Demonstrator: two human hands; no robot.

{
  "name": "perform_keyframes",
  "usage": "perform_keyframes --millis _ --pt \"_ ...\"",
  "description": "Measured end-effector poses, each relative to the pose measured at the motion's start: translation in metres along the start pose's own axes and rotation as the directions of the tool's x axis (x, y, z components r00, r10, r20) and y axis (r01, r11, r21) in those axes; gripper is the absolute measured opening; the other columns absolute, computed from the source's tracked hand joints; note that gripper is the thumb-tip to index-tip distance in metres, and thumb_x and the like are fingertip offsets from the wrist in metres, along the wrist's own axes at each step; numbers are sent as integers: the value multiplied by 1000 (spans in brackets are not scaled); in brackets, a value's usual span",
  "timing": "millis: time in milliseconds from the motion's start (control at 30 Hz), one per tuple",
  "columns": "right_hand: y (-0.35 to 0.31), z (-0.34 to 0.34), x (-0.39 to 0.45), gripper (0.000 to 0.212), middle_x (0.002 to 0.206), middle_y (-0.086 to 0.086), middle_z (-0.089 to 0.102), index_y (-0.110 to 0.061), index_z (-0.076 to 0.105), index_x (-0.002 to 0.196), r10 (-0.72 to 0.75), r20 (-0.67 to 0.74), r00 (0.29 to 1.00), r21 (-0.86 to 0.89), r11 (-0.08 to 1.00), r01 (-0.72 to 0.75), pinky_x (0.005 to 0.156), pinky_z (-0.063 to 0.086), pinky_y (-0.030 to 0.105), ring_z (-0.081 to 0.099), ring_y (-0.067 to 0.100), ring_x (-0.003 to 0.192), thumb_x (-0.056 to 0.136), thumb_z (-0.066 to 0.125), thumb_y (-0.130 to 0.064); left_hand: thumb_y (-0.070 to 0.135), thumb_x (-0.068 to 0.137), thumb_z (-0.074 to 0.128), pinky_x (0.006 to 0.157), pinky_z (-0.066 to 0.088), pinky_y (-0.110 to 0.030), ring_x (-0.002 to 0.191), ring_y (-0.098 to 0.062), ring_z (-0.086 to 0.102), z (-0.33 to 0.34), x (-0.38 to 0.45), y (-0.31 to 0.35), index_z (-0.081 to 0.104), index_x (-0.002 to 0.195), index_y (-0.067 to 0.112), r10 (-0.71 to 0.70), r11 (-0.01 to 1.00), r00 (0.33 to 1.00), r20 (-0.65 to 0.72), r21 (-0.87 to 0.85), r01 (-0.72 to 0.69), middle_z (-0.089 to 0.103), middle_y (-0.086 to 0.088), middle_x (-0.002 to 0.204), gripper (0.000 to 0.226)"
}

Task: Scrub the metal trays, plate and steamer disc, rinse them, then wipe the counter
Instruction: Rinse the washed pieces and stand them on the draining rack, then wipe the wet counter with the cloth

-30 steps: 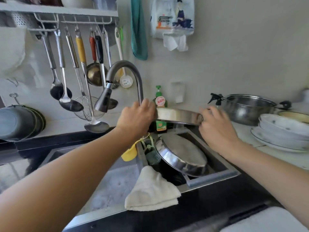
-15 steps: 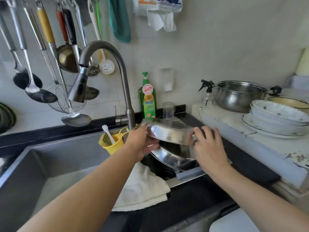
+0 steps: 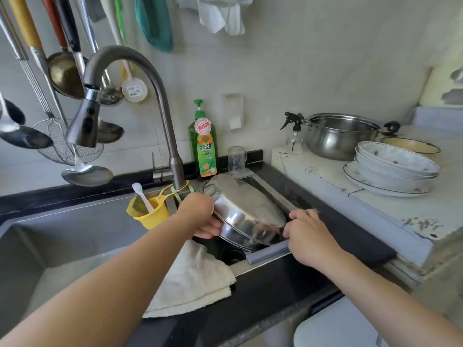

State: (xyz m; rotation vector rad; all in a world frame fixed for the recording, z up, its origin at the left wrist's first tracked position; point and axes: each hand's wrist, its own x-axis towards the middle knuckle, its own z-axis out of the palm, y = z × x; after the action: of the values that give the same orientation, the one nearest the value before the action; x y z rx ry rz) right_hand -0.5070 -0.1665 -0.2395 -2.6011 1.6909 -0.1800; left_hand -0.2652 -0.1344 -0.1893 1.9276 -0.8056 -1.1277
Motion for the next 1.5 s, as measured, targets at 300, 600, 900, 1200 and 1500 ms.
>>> perform_keyframes --millis 300,600,900,1200,1500 --pt "-8 4 5 43 140 5 49 -14 58 139 94 30 995 124 988 -97 110 37 36 35 26 132 100 43 -6 15 108 36 43 40 -25 41 -24 53 -7 13 -26 59 100 -4 23 952 995 -101 307 9 61 -14 67 31" --pt "-19 -6 13 59 147 5 44 -29 48 151 107 64 992 206 971 -118 112 38 42 33 28 134 99 40 -2 32 108 46 74 58 -45 72 -31 61 -22 24 -23 69 107 -5 304 888 931 -202 415 -199 64 -15 83 43" --pt "-90 -12 -2 32 124 -2 60 -21 70 125 -141 -198 970 376 903 208 102 46 37 50 18 118 103 48 -14 54 98 46 121 18 -68 151 -41 27 -147 18 -112 46 150 26 -74 263 957 -282 920 291 37 -8 163 59" --pt "-196 25 -10 55 168 -5 13 -36 53 145 -511 243 825 179 859 479 122 10 42 0 20 153 102 31 -63 21 102 53 96 46 -30 116 -28 65 -168 -93 -178 76 120 20 393 737 862 -321 670 -86 72 -2 126 29" --pt "-174 46 -24 45 165 -15 22 -30 68 129 -501 186 845 254 855 452 122 21 39 15 13 151 109 29 -42 8 96 67 110 38 -40 124 -36 54 -177 -168 -281 77 116 10 535 741 703 -469 660 -124 65 -15 126 22"
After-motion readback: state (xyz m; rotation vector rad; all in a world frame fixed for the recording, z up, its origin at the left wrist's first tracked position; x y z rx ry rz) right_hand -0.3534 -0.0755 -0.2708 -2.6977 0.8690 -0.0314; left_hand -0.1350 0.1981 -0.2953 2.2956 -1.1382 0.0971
